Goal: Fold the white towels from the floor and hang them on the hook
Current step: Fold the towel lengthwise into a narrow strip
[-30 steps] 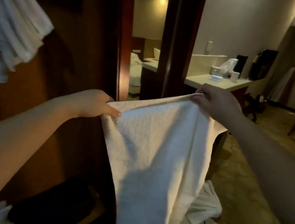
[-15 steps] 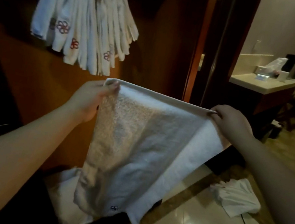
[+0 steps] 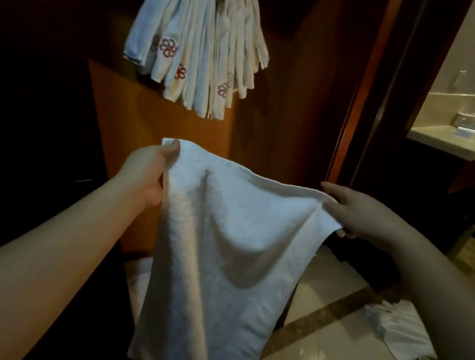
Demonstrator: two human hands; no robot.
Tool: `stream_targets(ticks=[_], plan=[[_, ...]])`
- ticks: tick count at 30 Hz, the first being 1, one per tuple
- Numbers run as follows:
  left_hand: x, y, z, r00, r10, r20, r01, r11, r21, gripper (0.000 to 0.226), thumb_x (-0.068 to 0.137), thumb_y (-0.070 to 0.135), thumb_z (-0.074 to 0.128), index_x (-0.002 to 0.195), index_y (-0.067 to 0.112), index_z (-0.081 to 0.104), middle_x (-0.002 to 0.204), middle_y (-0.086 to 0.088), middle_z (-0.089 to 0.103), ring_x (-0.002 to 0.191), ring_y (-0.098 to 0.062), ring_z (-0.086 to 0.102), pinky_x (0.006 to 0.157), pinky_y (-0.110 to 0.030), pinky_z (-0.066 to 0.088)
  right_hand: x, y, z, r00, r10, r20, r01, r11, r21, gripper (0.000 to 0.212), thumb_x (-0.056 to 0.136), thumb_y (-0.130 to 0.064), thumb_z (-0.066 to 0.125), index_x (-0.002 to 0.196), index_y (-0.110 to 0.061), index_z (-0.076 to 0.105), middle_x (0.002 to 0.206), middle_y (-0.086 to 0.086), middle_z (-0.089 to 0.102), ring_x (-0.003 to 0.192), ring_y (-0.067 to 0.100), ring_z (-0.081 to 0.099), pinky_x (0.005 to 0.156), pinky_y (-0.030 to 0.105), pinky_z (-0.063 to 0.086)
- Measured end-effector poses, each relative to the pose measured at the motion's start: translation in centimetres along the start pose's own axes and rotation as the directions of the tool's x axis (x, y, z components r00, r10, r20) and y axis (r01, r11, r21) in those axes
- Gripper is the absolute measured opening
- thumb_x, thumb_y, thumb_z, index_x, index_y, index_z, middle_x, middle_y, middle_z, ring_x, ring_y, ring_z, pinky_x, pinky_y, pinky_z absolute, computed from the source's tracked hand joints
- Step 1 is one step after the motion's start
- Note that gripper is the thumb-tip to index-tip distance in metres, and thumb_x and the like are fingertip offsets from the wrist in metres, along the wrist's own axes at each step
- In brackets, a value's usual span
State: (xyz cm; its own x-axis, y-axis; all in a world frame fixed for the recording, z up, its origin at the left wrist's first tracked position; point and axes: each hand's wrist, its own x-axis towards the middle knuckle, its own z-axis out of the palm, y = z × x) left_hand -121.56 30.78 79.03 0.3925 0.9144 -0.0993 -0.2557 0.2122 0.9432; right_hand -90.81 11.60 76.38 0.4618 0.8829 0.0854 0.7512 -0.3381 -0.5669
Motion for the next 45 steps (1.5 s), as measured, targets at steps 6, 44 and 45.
stream_targets(ticks=[6, 44, 45], plan=[[-4.0, -3.2, 0.6, 1.0, 0.014, 0.024, -0.014, 1.0, -0.001, 0.037, 0.091, 0.04, 0.069, 0.112, 0.01, 0.07, 0.104, -0.009, 0.077, 0.099, -0.027, 0.074, 0.078, -0.042, 0.058, -4.3, -7.0, 2.8, 0.96, -0.193, 0.204, 0.022, 0.775, 0.631, 0.023, 0.1, -0.022, 0.056, 0.107, -0.034, 0.074, 0.071, 0.004, 0.07, 0.058, 0.012, 0.065, 0.048, 0.021, 0.043], [-9.5, -4.4, 2.5, 0.807, 0.127, 0.577, -0.286, 0.939, 0.193, 0.031, 0.088, 0.044, 0.064, 0.111, 0.028, 0.077, 0.111, -0.007, 0.076, 0.105, -0.021, 0.072, 0.08, -0.024, 0.056, -7.8, -10.9, 0.6, 0.897, -0.259, 0.358, 0.2, 0.961, 0.193, 0.014, 0.093, -0.044, 0.066, 0.099, -0.031, 0.065, 0.072, -0.001, 0.075, 0.054, 0.012, 0.069, 0.051, 0.021, 0.05], [-9.4, -4.1, 2.1, 0.819, 0.14, 0.557, -0.291, 0.937, 0.193, 0.032, 0.085, 0.046, 0.066, 0.108, 0.027, 0.078, 0.109, -0.006, 0.076, 0.103, -0.019, 0.072, 0.079, -0.024, 0.056, -7.5, -10.2, 0.6, 0.876, -0.225, 0.427, 0.212, 0.974, 0.079, 0.015, 0.093, -0.046, 0.066, 0.099, -0.033, 0.066, 0.072, -0.003, 0.075, 0.057, 0.012, 0.07, 0.057, 0.026, 0.053]])
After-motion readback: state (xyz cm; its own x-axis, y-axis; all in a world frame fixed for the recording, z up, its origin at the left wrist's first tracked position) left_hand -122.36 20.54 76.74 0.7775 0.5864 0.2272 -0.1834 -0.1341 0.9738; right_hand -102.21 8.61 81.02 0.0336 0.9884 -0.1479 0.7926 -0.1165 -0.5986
